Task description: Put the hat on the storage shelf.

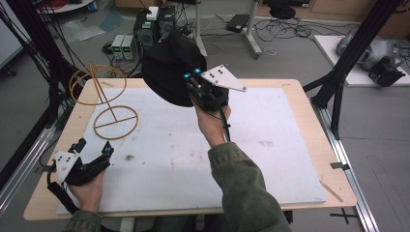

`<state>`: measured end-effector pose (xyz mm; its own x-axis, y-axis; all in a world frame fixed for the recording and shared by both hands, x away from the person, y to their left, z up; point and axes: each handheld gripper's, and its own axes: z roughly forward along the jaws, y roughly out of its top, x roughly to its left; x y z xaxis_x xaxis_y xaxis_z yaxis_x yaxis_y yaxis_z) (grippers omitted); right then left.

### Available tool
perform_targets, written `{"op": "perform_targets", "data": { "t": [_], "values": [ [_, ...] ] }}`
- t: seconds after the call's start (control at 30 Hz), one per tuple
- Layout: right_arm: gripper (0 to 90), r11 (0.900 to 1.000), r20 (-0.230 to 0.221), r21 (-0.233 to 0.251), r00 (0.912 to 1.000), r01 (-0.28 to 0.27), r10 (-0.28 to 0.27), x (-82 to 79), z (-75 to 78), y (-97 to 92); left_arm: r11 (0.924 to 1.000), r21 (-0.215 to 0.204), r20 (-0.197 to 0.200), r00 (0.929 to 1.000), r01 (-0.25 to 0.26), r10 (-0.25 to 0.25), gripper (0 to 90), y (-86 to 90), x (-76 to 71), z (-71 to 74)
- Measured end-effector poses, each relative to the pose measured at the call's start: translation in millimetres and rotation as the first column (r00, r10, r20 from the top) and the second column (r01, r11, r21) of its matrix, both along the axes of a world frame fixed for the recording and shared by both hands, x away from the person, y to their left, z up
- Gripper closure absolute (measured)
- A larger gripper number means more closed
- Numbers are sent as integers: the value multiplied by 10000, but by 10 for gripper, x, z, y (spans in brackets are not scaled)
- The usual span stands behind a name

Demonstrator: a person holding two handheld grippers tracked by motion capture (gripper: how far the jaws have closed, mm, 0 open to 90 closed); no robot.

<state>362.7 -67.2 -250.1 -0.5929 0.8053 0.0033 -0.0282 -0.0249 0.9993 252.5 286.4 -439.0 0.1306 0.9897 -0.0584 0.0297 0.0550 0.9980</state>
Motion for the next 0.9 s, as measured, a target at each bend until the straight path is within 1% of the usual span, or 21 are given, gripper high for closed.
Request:
{"op": "perform_targets", "data": {
  "t": [0.03,0.07,0.23,0.27,0.33,0.37,0.5,0.57,0.6,0.63,0.67,0.73,0.77,0.8,0.83,0.87,0.9],
  "values": [
    [867,10000,0,0,10000,0,0,0,0,0,10000,-16,-21,10000,14,-14,160,2,2,-2],
    [867,9999,5,115,10000,-95,95,32,31,87,10000,-34,-26,10000,19,-19,160,5,4,-3],
    [867,9991,10,174,9992,-399,399,110,111,315,10000,-92,-8,10000,-34,34,160,21,6,-6],
    [867,9984,-3,268,9988,-492,493,119,132,363,9999,-111,-16,10000,-34,34,160,19,11,-9],
    [867,9981,63,290,9985,-537,536,135,145,398,9999,-123,-9,10000,-9,9,160,16,13,-8],
    [867,9969,17,368,9975,-702,702,184,187,521,9999,-168,6,10000,7,-7,160,12,12,-7],
    [867,9957,9,349,9963,-860,861,277,249,753,9998,-188,-13,10000,-6,6,160,31,7,-6],
    [867,9939,8,463,9949,-1004,1005,321,284,858,9997,-259,-43,10000,-30,29,160,42,13,-9],
    [867,9927,61,480,9938,-1109,1107,336,304,905,9996,-281,-61,10000,-13,11,160,48,13,-10],
    [867,9927,61,480,9938,-1109,1107,336,304,905,9996,-281,-61,10000,-13,11,160,48,13,-10],
    [866,9912,117,494,9924,-1231,1227,374,331,996,9995,-326,-33,10000,-36,35,160,59,17,-12],
    [867,9910,91,417,9919,-1271,1268,419,348,1085,9994,-344,-51,10000,-26,24,160,65,18,-12],
    [867,9910,91,417,9919,-1271,1268,419,348,1085,9992,-406,-27,10000,-39,38,160,65,20,-14],
    [866,9909,88,400,9917,-1286,1283,442,353,1126,9991,-421,-29,10000,-40,38,160,69,22,-15],
    [867,9897,-8,457,9907,-1357,1359,482,354,1210,9991,-423,-30,10000,-59,58,160,73,23,-15],
    [866,9891,-26,458,9901,-1400,1403,501,353,1253,9990,-442,-45,10000,-47,45,160,77,23,-15],
    [866,9891,-26,458,9901,-1400,1403,501,353,1253,9989,-460,-36,10000,-49,48,160,80,24,-16]
  ]
}}
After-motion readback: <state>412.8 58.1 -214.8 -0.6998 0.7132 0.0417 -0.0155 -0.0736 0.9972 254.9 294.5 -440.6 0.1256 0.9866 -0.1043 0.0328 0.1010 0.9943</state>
